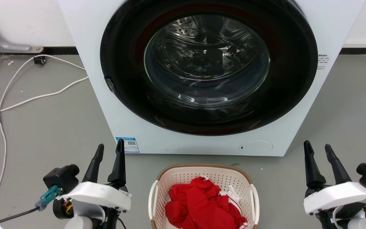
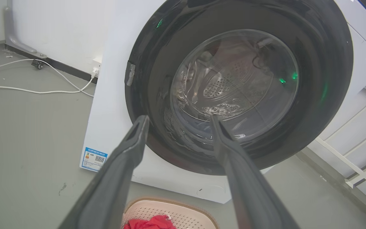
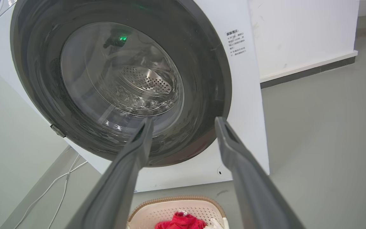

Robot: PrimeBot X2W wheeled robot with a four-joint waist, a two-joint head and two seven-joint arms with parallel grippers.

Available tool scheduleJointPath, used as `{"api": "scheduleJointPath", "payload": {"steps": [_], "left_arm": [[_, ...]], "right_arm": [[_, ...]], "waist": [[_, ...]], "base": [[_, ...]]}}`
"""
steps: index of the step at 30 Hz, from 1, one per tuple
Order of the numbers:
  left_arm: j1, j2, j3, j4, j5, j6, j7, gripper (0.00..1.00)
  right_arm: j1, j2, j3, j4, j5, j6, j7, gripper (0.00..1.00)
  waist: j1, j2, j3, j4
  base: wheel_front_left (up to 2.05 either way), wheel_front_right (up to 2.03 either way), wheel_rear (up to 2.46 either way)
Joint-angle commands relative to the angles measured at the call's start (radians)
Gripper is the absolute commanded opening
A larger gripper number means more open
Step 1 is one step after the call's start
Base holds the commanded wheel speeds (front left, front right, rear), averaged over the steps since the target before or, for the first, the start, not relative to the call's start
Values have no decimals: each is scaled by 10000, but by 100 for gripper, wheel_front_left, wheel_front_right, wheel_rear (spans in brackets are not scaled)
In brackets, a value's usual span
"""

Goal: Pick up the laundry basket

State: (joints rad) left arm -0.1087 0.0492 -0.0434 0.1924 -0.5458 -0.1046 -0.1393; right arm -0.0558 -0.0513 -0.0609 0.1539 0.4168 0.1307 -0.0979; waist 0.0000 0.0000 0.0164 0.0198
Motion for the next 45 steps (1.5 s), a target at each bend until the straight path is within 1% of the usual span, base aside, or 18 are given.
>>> {"api": "scheduleJointPath", "payload": {"steps": [1,22,31,45], "left_arm": [[-244,29,-37,-74,354,39,-114,100],[-406,173,-289,230,2614,293,-617,100],[-407,167,-292,255,3336,493,-801,100],[-449,128,-329,456,4194,604,-1064,100]], "right_arm": [[11,-1,-6,-170,-379,0,-96,100],[114,7,-100,-228,-2756,-1,-90,100],[138,10,-57,-221,-3526,-1,-130,100],[177,15,-25,-153,-4461,-2,-183,100]], "waist": [[0,0,6,3],[0,0,30,45],[0,0,37,39],[0,0,15,57]], "base": [[0,0,0],[0,0,0],[0,0,0],[0,0,0]]}}
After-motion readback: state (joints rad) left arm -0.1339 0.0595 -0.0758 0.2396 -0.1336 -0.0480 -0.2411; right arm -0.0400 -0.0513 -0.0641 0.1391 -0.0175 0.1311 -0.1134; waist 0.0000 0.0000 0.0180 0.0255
